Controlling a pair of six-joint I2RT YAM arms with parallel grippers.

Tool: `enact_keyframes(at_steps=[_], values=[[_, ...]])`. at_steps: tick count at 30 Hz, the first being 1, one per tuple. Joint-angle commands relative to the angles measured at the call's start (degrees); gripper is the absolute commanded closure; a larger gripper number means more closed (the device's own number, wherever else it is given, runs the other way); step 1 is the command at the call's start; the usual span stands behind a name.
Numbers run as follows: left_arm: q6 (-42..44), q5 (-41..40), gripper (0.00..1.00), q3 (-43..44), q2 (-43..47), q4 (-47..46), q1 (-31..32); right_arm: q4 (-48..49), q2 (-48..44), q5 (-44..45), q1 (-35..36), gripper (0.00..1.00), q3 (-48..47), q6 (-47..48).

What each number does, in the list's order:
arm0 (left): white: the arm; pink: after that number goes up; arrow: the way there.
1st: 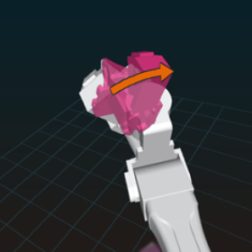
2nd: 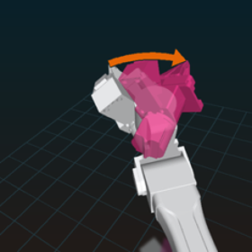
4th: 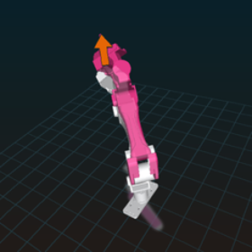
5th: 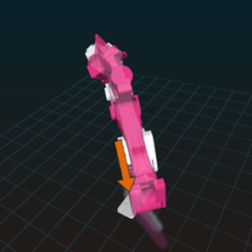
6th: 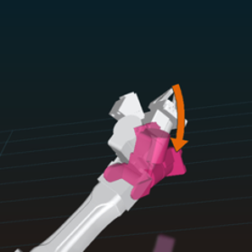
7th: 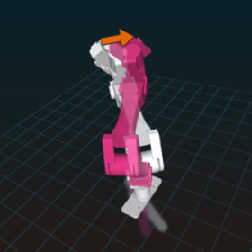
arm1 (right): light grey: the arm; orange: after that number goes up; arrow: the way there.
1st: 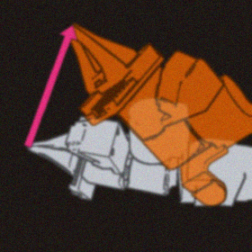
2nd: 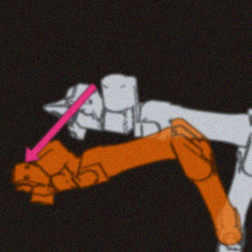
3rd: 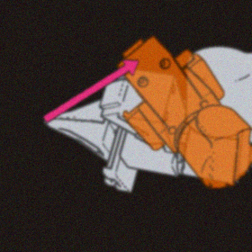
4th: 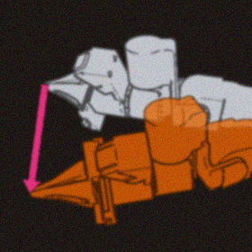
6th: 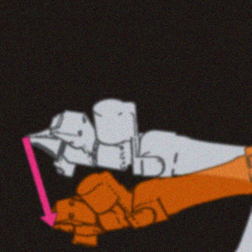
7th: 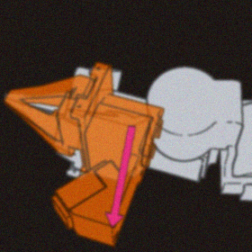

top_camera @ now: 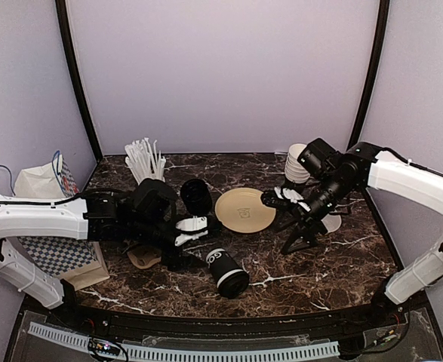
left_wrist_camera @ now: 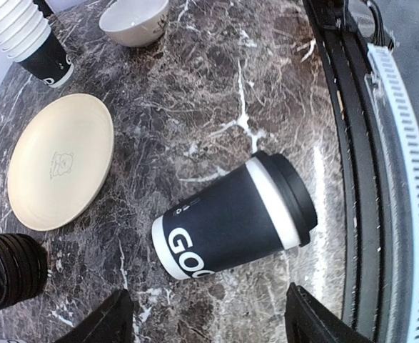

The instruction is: Pack the takeout coffee

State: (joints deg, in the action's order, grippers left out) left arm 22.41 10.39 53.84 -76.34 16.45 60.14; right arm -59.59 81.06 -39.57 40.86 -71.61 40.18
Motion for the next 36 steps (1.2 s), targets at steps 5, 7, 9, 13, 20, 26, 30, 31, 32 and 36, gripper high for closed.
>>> enact_keyframes(at_steps=[5,7,9,13,20,26,30,31,32,36], values=[[22.88,-3.6,0.23,4.89,-10.38,1.95,1.76,-0.23,-2.25,-3.57,-0.25,0.2,4.06,2.66],[25.85,-4.64,0.22,5.45,-12.42,0.83,2.61,0.46,-2.56,-4.14,-0.26,0.2,5.02,2.38],[28.27,-5.4,0.22,6.06,-14.4,-0.09,3.29,0.72,-2.9,-4.49,-0.26,0.2,5.81,2.36],[31.84,-6.13,0.02,7.73,-18.17,0.22,4.46,1.25,-3.48,-4.84,-0.33,0.2,7.12,2.29],[34.27,-8.02,0.03,8.36,-22.0,-1.39,5.34,1.33,-2.59,-5.67,-0.29,0.2,7.32,2.6],[32.77,-9.58,0.08,8.73,-25.1,-4.59,5.34,0.84,-2.1,-6.3,-0.34,0.2,6.88,2.47],[33.24,-13.54,0.12,7.9,-26.49,-6.52,5.38,0.07,-1.75,-6.37,-0.6,0.2,5.95,2.12],[33.1,-13.71,0.13,7.83,-26.45,-6.98,5.41,0.0,-1.75,-6.39,-0.67,0.2,5.82,1.97],[32.53,-13.54,0.15,7.83,-26.37,-7.16,5.42,-0.03,-1.65,-6.47,-0.77,0.2,5.65,1.8],[29.84,-11.96,0.22,8.15,-25.13,-7.35,5.43,-0.49,-1.26,-7.7,-1.48,0.21,4.74,1.1]])
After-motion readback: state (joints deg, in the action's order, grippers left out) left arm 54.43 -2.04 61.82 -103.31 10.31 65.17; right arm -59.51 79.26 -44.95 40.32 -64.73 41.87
